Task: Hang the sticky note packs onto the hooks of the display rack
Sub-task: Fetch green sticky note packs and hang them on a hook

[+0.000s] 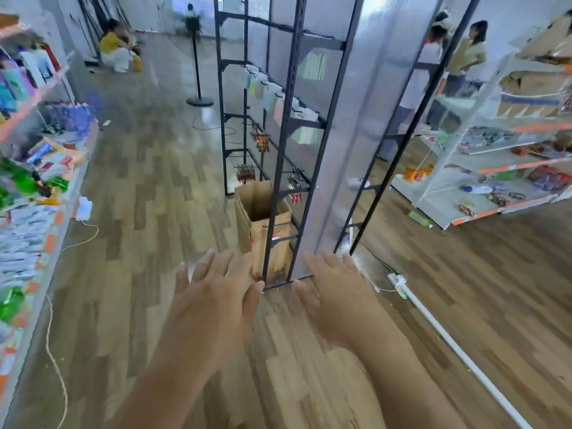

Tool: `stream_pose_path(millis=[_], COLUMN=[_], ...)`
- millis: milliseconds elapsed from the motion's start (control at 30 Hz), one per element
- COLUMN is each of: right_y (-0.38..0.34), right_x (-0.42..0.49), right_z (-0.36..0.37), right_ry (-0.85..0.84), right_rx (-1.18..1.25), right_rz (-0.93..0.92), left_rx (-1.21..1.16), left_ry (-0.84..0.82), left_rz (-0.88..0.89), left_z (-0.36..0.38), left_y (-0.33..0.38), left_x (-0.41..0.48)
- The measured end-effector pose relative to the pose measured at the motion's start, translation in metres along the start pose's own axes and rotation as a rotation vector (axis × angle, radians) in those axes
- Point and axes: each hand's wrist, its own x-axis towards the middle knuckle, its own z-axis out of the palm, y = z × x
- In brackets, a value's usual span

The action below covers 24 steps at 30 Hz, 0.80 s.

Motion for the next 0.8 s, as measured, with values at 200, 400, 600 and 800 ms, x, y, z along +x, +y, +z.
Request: stream_pose_path(millis=[200, 400, 600, 800], right_y=[-0.009, -0.036, -0.059, -0.072], right_x=[0.148, 0.31, 0.44, 0.563], right_z=[0.0, -0.024, -0.049, -0.056], right_ry=[0.038, 0.071, 0.093, 0.131], right_rx=[-0.011, 0.028, -0.007, -0.012], right_rz=[0.026, -0.03, -0.055, 0.061], left_rx=[-0.003, 0.09, 0.054, 0.037], left_ry=[-0.021, -0.074, -0.053, -0.093], left_rz=[0.011, 0.005, 0.02, 0.124], left_z=[0.047, 0.073, 0.104, 0.152], left_y=[-0.061, -0.118, -0.166, -0.218], left_x=[0.13, 0.274, 0.406, 0.538])
